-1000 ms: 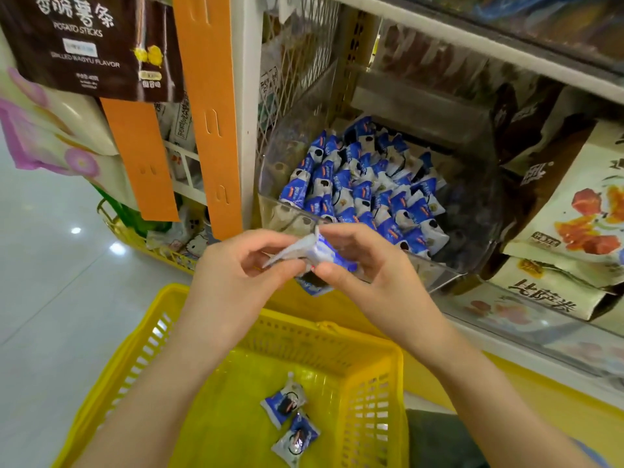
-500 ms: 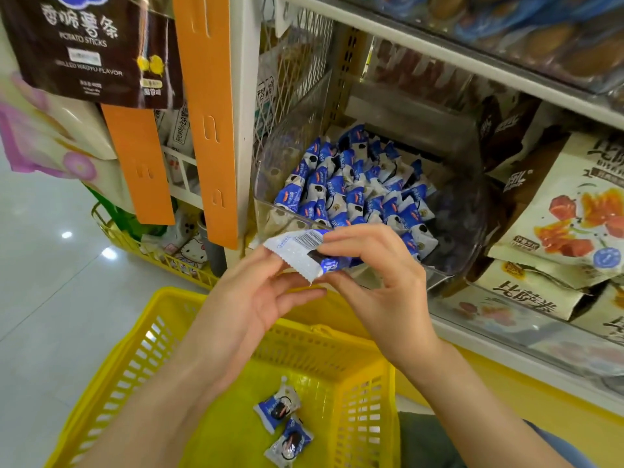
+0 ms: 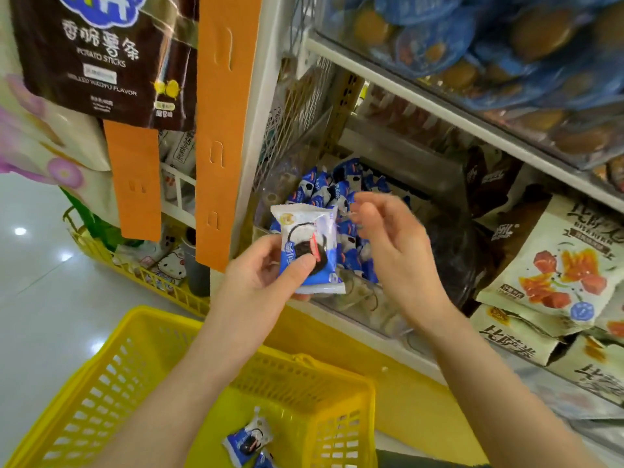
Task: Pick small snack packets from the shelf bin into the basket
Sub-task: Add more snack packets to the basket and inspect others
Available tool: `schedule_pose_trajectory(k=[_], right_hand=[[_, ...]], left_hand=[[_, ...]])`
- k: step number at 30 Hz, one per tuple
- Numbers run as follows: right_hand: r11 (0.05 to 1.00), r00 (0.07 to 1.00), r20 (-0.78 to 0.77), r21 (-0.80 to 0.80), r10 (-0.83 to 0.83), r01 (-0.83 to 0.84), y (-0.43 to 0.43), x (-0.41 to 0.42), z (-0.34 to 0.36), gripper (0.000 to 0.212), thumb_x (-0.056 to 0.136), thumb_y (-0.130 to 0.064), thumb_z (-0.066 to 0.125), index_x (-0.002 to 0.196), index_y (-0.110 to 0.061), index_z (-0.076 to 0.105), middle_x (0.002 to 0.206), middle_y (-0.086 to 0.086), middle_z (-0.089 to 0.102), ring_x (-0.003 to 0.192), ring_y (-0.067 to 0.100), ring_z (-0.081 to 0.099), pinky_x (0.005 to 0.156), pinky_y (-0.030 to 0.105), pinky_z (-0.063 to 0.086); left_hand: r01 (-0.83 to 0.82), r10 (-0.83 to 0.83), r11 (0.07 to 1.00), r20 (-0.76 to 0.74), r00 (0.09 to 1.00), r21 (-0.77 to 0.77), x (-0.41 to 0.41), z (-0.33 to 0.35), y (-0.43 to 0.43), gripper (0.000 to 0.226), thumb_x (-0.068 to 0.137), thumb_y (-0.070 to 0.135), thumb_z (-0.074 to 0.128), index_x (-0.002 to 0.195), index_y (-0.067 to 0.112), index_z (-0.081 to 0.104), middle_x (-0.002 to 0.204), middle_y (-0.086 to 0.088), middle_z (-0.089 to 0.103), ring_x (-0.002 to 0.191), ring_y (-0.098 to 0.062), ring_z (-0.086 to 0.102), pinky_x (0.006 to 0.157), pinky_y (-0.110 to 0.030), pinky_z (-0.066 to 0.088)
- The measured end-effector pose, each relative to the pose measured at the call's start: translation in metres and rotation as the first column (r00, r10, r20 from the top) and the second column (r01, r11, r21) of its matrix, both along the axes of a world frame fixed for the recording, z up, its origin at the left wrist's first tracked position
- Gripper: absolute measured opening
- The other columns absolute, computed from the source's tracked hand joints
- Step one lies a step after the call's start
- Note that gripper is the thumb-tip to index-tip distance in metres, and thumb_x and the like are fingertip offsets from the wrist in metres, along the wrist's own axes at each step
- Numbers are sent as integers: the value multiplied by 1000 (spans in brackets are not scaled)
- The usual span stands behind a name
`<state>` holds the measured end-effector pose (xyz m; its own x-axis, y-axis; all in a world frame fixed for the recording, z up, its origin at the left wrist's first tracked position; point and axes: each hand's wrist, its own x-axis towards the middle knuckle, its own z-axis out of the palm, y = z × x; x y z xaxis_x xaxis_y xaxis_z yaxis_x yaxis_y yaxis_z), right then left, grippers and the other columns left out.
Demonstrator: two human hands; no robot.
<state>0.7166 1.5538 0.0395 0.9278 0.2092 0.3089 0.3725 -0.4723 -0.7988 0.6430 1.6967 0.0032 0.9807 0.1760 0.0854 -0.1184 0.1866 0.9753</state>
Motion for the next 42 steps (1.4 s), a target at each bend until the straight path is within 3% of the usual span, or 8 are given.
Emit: schedule_pose_trajectory(k=[3, 7, 14, 23, 28, 32, 37, 42], right_hand=[[949, 970, 57, -202, -236, 243, -2, 65, 5, 34, 97, -32, 42, 122, -12, 53, 105, -8, 59, 94, 4, 56, 75, 1, 37], [738, 871, -47, -554, -490, 385, -22, 143, -15, 42, 100, -33, 33, 125, -3, 48, 127, 20, 52, 116, 33, 51, 93, 37, 40], [598, 761, -122, -701, -638, 389, -48, 175, -38, 43, 97, -24, 44, 127, 7, 48, 136, 24, 46, 123, 38, 46, 97, 38, 39], [733, 742, -305, -582, -597, 351, -53, 191, -29, 50, 89, -31, 60, 125, 2, 48, 106, 16, 57, 86, 27, 54, 74, 33, 42], [792, 691, -437, -508, -576, 339, -57, 192, -28, 50, 88, -31, 61, 127, -3, 48, 121, 18, 55, 79, 23, 52, 73, 37, 44], [746, 723, -328, -547, -608, 379, -53, 191, -27, 33, 87, -24, 61, 112, -3, 56, 90, 13, 59, 69, 22, 52, 63, 35, 48], [659, 776, -3, -529, -631, 534, -43, 177, -16, 25, 94, -21, 50, 105, -2, 62, 108, 18, 63, 99, 30, 59, 86, 37, 47], [816, 880, 152, -332, -449, 474, -11, 130, 28, 25, 94, -23, 50, 113, -11, 60, 104, 1, 63, 85, 10, 54, 75, 19, 37]], left_hand=[[-17, 17, 999, -14, 1000, -31, 14, 0, 2, 17, 86, 22, 59, 102, 23, 62, 91, 10, 72, 77, -3, 67, 57, -16, 53], [15, -15, 996, 0, 1000, -90, 26, 1, 4, 15, 90, 22, 55, 102, 26, 61, 92, 14, 71, 80, -2, 67, 59, -17, 53], [28, -24, 985, 29, 999, -169, 36, -2, 15, 11, 89, 26, 55, 95, 34, 59, 90, 22, 69, 76, -5, 67, 65, -22, 57], [17, -7, 978, 48, 999, -208, 37, -3, 15, 13, 87, 25, 56, 94, 37, 56, 85, 18, 70, 77, -2, 67, 59, -17, 54], [33, -24, 976, 45, 999, -215, 37, -4, 11, 13, 88, 24, 56, 94, 36, 56, 86, 23, 69, 78, 0, 66, 57, -14, 52], [35, -28, 976, 33, 999, -214, 37, -5, 7, 14, 88, 22, 57, 94, 35, 56, 82, 25, 68, 77, 3, 66, 55, -13, 51], [24, -25, 980, -2, 1000, -197, 34, -4, 7, 12, 87, 23, 56, 94, 33, 56, 82, 27, 68, 76, 0, 67, 55, -13, 51], [-60, 41, 977, -94, 995, -205, 31, -4, 12, 11, 89, 25, 56, 100, 27, 59, 84, 8, 70, 63, -6, 67, 53, -15, 52]])
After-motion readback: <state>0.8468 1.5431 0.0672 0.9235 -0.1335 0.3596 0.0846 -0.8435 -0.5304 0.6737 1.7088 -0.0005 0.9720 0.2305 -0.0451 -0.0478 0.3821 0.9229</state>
